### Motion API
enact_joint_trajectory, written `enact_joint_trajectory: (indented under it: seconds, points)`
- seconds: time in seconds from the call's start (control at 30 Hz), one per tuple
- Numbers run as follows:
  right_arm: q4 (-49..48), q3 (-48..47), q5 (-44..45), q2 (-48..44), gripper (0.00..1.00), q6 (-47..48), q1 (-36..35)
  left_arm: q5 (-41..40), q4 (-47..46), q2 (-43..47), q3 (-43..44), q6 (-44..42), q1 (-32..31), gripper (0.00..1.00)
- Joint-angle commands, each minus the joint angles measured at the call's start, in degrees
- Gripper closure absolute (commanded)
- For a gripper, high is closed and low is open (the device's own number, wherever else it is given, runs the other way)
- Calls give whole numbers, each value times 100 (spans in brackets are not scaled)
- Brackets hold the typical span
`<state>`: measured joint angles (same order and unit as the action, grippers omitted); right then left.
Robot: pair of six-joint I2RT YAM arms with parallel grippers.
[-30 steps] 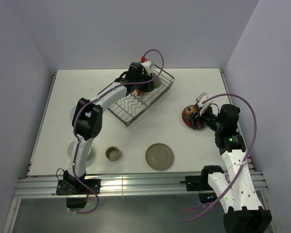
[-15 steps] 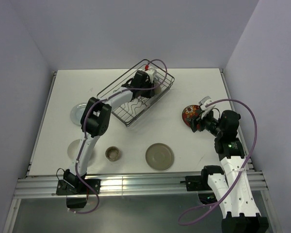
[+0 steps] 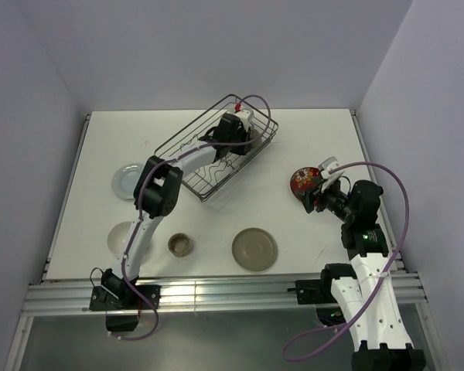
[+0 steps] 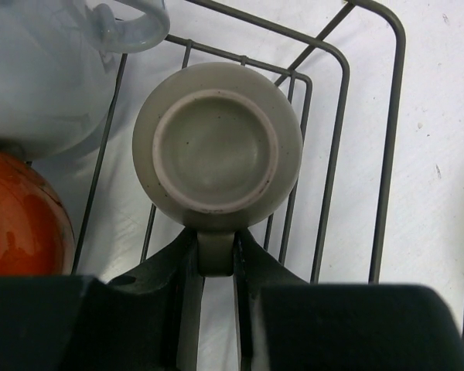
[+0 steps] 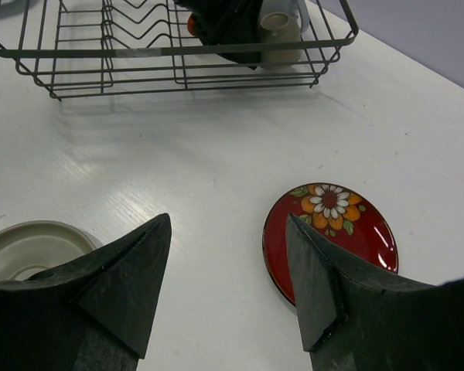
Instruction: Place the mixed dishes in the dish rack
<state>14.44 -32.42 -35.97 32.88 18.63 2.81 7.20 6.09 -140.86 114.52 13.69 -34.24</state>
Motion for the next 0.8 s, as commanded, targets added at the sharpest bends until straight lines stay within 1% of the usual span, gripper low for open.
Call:
enact_joint_trajectory:
  seconds: [0.0, 0.03, 0.07, 0.1, 0.3, 0.5, 0.6, 0.77]
  points:
    - [-266, 34, 46, -89, 32, -141, 44, -158, -310, -38, 299, 125, -39, 77]
    - [-257, 34, 46, -98, 32, -141, 44, -192, -310, -38, 325, 134, -48, 74]
    - [-257, 43, 46, -107, 32, -141, 44, -202, -310, -38, 334, 142, -56, 68]
    - [-257, 52, 54, -107, 32, -141, 44, -219, -301, -38, 343, 151, -57, 65]
    - [-275, 61, 55, -124, 32, -176, 53, -307, -275, 41, 378, 213, -83, 52]
    - [-266, 70, -16, -151, 31, -158, 44, -394, -196, 260, 405, 239, -92, 48]
    - [-231, 61, -77, -151, 31, -123, 44, -456, -125, 506, 343, 257, -92, 46]
    - [-169, 61, -235, -142, 31, -79, 36, -386, -336, 1235, -254, 300, -92, 43]
